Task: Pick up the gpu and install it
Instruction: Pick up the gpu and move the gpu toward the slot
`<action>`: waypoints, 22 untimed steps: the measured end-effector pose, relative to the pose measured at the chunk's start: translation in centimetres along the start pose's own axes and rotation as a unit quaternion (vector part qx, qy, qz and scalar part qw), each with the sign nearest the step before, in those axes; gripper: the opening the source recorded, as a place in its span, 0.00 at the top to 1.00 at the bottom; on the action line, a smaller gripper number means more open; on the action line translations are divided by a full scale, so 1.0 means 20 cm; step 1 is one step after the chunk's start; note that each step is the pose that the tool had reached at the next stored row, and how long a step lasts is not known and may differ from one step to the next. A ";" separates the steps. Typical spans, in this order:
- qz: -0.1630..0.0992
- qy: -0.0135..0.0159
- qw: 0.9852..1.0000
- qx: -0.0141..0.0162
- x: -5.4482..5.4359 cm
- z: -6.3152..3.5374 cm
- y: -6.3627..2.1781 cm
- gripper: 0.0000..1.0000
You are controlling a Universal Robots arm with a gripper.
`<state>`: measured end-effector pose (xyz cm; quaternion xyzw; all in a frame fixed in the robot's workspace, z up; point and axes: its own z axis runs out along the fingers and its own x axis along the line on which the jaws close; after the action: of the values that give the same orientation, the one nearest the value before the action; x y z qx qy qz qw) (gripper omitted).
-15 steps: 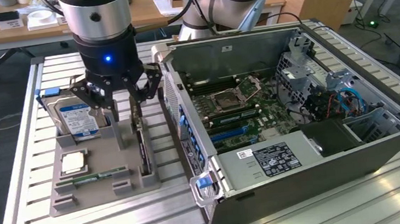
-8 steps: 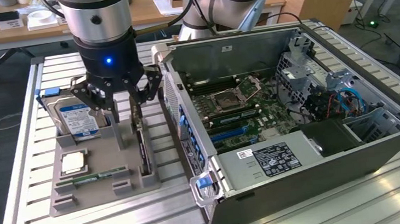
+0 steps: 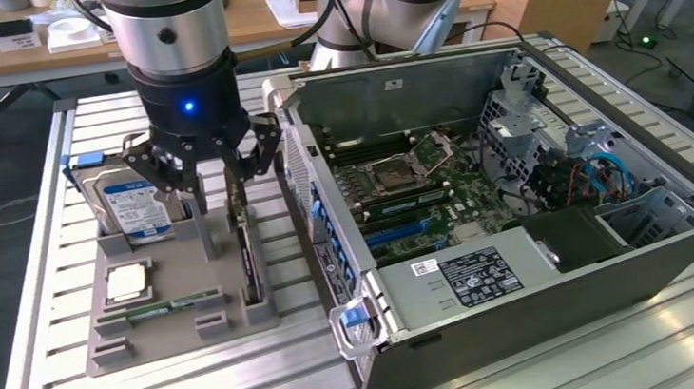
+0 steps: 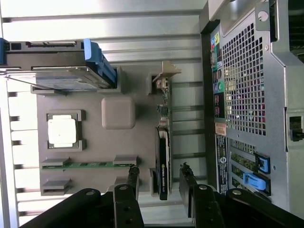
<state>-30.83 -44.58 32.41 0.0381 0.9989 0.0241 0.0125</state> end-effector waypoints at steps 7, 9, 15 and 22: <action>0.000 0.000 1.000 0.000 0.00 0.018 -0.001 0.53; 0.000 0.000 1.000 0.000 0.00 0.024 -0.001 0.53; 0.000 0.000 1.000 0.000 0.00 0.041 -0.002 0.53; 0.000 0.000 1.000 0.000 0.00 0.069 -0.004 0.53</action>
<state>-30.84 -44.59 31.03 0.0381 0.9989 0.0240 0.0124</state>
